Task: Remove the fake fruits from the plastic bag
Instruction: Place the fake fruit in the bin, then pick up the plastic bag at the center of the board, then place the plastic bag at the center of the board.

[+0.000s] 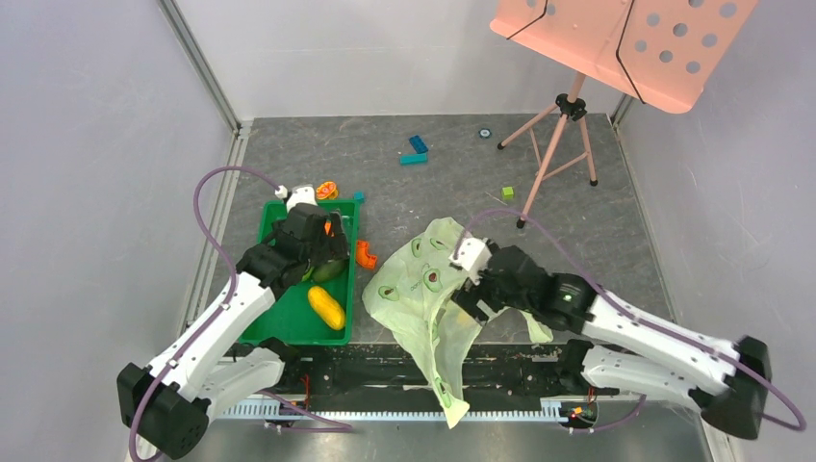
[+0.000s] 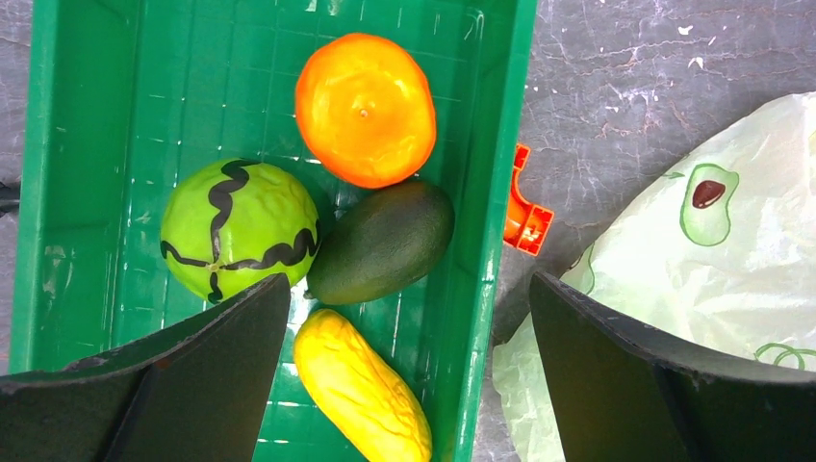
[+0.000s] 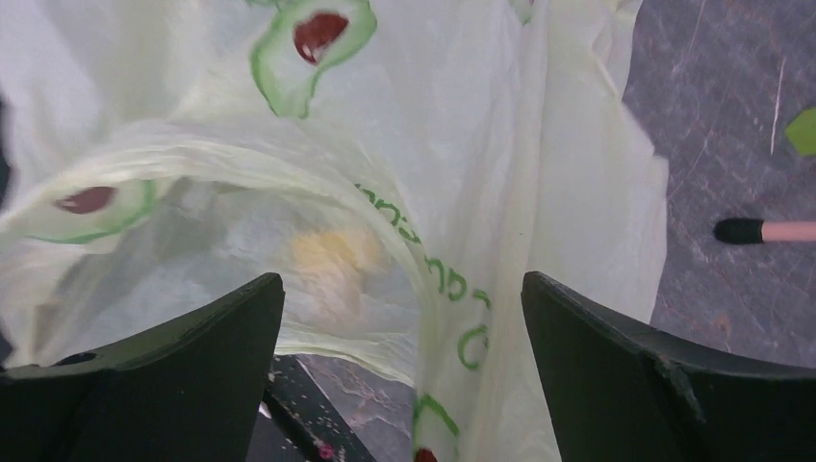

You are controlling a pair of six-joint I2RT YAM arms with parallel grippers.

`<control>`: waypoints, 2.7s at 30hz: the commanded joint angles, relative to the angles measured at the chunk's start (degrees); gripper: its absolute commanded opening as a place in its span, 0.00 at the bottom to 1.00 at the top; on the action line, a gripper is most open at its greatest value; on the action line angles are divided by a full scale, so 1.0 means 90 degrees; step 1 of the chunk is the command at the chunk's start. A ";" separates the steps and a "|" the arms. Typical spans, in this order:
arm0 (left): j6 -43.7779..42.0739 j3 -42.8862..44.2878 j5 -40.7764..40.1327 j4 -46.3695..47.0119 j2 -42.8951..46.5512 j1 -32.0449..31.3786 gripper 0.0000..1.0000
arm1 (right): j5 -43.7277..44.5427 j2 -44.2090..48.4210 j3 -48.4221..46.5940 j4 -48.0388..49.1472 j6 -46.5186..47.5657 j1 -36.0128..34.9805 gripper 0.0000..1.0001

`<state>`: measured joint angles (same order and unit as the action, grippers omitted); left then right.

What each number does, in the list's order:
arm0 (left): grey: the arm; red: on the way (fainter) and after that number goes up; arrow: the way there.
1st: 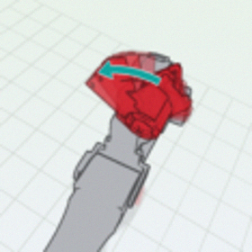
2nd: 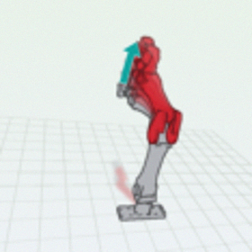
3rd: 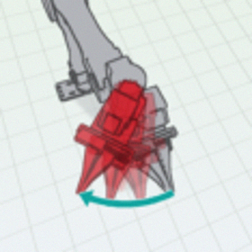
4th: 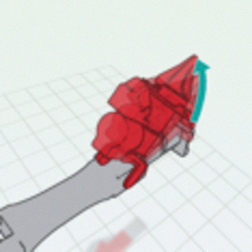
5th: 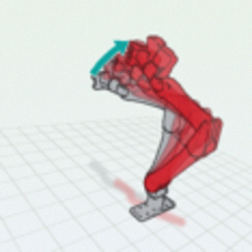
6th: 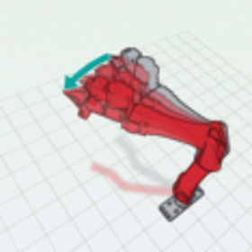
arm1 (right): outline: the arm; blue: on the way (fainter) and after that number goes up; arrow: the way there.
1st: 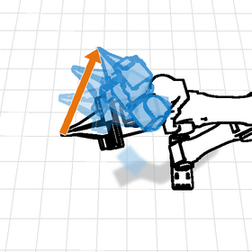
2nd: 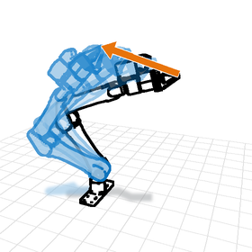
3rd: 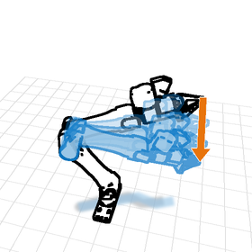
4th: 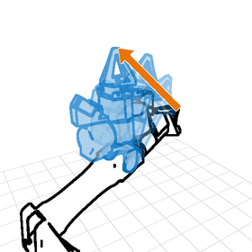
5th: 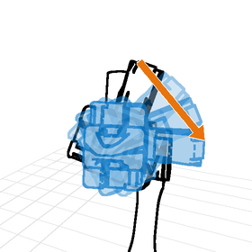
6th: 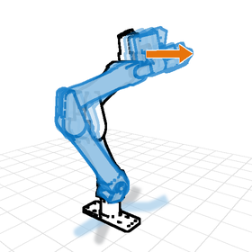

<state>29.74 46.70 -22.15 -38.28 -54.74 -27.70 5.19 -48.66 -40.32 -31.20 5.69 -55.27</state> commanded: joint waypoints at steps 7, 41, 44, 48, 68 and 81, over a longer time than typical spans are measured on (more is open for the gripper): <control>-0.0197 0.0211 -0.0126 -0.0145 0.0224 0.0031 1.00 | 0.2835 -0.1268 -0.0296 0.0293 0.0449 -0.0354 0.54; -0.0073 0.0212 -0.0089 -0.0192 0.1067 0.0031 1.00 | 0.1734 -0.1460 -0.4023 0.2262 0.0891 -0.0351 0.03; -0.0085 0.0197 -0.0080 -0.0200 0.1084 0.0031 1.00 | 0.1927 -0.1924 -0.4250 0.2195 0.0672 -0.0355 0.04; -0.0082 0.0146 -0.0083 -0.0200 0.1148 0.0031 1.00 | 0.2768 -0.2512 -0.4530 0.2188 0.0419 -0.0331 0.02; -0.0286 0.0159 0.0940 0.0406 0.0292 0.0031 1.00 | 0.2209 -0.0101 -0.0673 0.1605 -0.1140 0.1385 0.95; -0.0182 0.0666 0.1506 0.1091 -0.0625 0.0031 1.00 | 0.1480 -0.0295 0.0130 0.1655 -0.1690 0.1852 0.45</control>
<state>28.86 49.21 -10.83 -32.80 -57.67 -27.70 20.14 -46.13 -40.51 -17.39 -7.29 -41.39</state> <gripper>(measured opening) 0.994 0.441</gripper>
